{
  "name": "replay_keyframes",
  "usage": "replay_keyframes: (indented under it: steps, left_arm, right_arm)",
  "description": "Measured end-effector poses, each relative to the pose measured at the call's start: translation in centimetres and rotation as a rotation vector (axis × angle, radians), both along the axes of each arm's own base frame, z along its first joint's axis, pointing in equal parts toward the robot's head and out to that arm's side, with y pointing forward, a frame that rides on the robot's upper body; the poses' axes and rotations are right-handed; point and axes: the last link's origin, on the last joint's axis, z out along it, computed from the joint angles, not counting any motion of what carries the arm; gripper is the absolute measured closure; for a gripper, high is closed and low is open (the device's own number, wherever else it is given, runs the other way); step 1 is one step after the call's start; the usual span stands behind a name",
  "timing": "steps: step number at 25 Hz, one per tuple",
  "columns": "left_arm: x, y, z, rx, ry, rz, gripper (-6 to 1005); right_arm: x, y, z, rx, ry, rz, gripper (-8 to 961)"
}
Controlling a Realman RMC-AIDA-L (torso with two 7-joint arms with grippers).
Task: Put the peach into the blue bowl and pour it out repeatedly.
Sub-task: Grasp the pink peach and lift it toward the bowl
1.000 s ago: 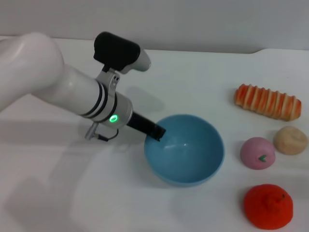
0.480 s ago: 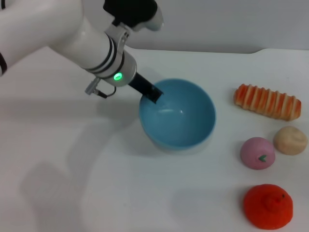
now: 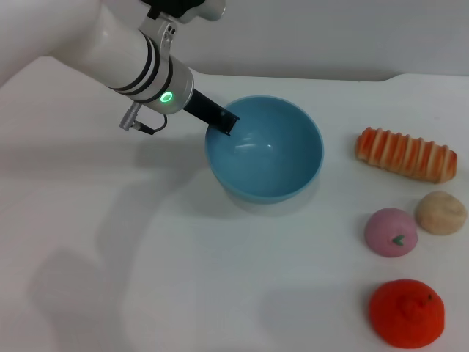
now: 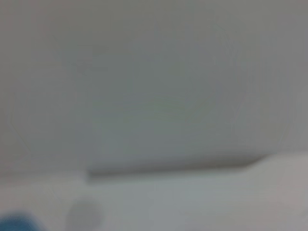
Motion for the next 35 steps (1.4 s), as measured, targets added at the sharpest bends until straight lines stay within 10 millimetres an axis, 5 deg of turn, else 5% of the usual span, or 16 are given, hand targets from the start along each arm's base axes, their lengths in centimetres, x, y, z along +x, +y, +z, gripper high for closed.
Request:
replay_keyframes:
  steps: [2,13,29,35]
  left_arm:
    - [0.1,0.1,0.0,0.003,-0.003,-0.002,1001]
    - [0.2,0.2,-0.2,0.017,-0.013,-0.005,1001]
    - [-0.1,0.2,-0.5,0.024,-0.018,0.003,1000]
    - [-0.3,0.1,-0.7,0.028,-0.022,0.008,1000]
  right_arm:
    - [-2.0,1.1,-1.6,-0.170,-0.113,0.029,352]
    - [-3.7,0.7,-8.1,-0.501,-0.265,0.077,369]
    - [-2.6,0.3,-10.6,-0.557,-0.298,0.036,394]
    - [-2.9,0.3,-10.8,-0.567,-0.315,0.054,516]
